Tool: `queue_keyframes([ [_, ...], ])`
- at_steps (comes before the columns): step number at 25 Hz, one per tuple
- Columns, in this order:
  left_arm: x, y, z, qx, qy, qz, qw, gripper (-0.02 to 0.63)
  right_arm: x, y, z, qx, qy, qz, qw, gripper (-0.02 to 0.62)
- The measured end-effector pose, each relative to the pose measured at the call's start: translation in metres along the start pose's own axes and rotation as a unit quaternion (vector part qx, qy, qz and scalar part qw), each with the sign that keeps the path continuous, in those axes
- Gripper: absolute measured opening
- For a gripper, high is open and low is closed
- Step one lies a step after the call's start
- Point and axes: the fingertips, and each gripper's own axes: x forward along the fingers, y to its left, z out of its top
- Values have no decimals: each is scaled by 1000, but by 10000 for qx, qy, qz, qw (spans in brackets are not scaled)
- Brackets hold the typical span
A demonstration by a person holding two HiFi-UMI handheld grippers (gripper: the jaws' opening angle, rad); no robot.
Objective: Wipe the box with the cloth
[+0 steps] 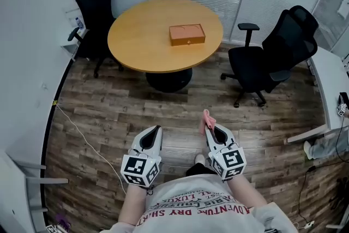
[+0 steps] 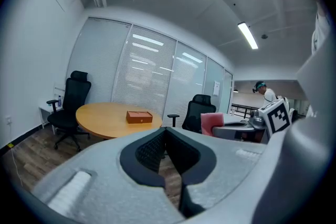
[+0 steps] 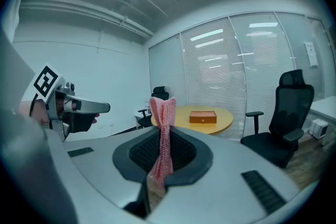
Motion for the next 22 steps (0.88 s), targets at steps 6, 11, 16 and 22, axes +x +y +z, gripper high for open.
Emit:
queue_keyframes([
  [6,83,-24,23,35,-41,133,9999,9,29,-91,16,-34,23,100,9999,31],
  [11,136,-39,29,-160,-45,234,9996,9,45,-143,22,-259,79,189,9995,31],
  [16,175,-42,28,-132,107,208,9996,9,67,-182,23,-110,93,62,9999,31],
  [22,217,-11,35,-372,95,287,9989,9,100,-214,31,-95,91,-79,9999,31],
])
